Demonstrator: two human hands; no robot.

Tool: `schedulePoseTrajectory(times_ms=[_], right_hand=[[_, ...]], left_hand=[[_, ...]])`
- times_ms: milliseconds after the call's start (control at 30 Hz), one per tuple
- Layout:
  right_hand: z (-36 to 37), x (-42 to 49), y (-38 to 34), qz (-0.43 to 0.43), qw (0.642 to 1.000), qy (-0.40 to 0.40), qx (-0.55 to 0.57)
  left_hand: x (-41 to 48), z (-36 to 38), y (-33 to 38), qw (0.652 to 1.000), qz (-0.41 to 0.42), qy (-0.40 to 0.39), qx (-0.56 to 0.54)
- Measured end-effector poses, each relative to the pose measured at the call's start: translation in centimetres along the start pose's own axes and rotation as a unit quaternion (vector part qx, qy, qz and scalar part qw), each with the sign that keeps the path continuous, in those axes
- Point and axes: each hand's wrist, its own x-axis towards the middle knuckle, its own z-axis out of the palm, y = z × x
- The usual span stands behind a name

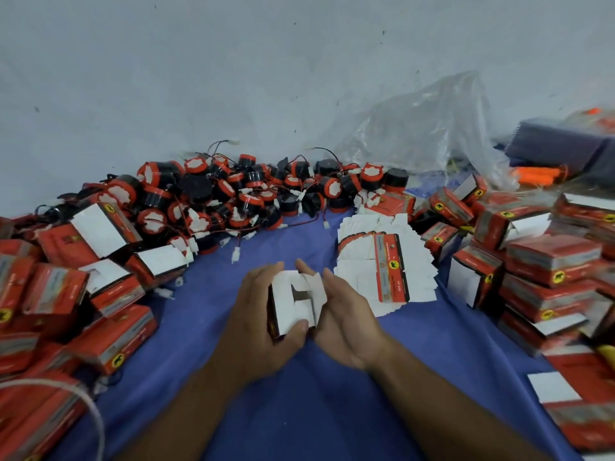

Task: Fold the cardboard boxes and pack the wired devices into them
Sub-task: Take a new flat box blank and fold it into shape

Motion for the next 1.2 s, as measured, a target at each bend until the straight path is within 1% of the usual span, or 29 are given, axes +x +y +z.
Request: schedulePoseTrajectory(times_ms=[67,133,233,433,533,667,767,900,967,1067,1100,1200], right_hand=[[-0.4,0.1,0.4,-0.001,1.000,-0.001,-0.012],[-0.6,0.4,1.0,-0.014,0.997,0.005,-0.074],[-0.7,0.7,1.8,-0.056,0.984,0.033,-0.165],[-1.1,0.9,2.5,-0.103,0.960,0.061,-0.254],[-1.3,0.7,2.5,-0.103,0.941,0.057,-0.318],[-1.0,0.3,2.5,-0.112,0.904,0.037,-0.410],[-1.1,0.4,2.5,-0.125,0.893,0.034,-0.432],[-1.4,0.6,2.2,-0.136,0.877,0.047,-0.459],[-1.4,0.7,2.1,-0.140,0.879,0.056,-0.453],[-1.6,0.9,1.9,-0.117,0.903,0.055,-0.411],[-1.7,0.8,1.9,-0.116,0.905,0.054,-0.406],[-1.4,0.5,1.3,-0.131,0.889,0.038,-0.437]], left_hand=[[0.0,0.1,0.0,1.000,-0.004,-0.004,0.005],[-0.1,0.2,0.0,0.999,0.020,-0.012,0.024],[0.2,0.2,0.0,0.998,0.045,-0.022,0.034],[0.7,0.2,-0.3,0.997,0.055,-0.022,0.055],[0.6,0.3,-0.4,0.996,0.064,-0.025,0.059],[0.6,0.3,-0.3,0.995,0.075,-0.026,0.067],[0.7,0.4,-0.3,0.993,0.087,-0.021,0.082],[0.8,0.5,-0.2,0.989,0.098,-0.032,0.107],[1.0,0.2,-0.1,0.988,0.091,-0.048,0.112],[0.9,-0.4,-0.5,0.987,0.096,-0.050,0.122],[0.6,-0.4,-0.8,0.985,0.103,-0.042,0.131],[0.5,-0.2,-1.3,0.977,0.137,-0.001,0.163]])
